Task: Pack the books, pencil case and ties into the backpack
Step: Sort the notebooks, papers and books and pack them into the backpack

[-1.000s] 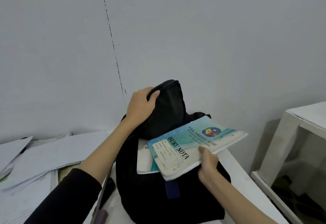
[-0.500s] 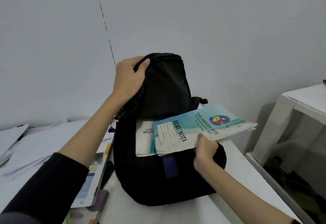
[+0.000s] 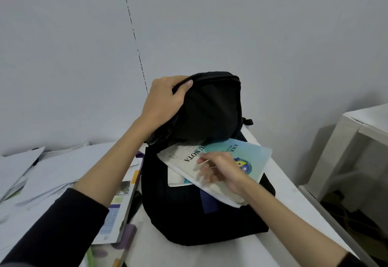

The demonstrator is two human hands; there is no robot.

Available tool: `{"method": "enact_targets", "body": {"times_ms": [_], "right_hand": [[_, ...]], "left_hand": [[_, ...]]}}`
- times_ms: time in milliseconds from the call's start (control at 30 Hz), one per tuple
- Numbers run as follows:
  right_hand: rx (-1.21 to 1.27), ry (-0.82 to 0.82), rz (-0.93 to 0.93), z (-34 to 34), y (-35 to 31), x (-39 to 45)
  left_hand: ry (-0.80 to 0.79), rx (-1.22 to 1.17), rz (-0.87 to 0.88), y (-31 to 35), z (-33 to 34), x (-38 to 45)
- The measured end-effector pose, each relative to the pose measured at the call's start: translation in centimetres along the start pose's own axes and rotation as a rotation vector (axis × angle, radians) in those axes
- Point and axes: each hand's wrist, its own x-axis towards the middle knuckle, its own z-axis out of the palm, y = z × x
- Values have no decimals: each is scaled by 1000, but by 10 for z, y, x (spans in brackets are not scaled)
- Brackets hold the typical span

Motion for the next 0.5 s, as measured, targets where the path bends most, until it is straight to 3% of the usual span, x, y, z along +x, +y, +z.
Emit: {"method": "enact_targets", "body": {"times_ms": [100, 167, 400, 500], "right_hand": [[-578, 623, -201, -48, 12, 21], [-619, 845, -138, -72, 25, 33], [-130, 1030, 65, -88, 17, 51], [133, 980, 139, -95, 21, 48]], "left_hand": [[-1, -9, -6, 0, 1, -2], [4, -25, -6, 4, 3, -2], [-22, -26, 9, 15, 9, 0], [-19, -25, 4, 13, 7, -1]]}}
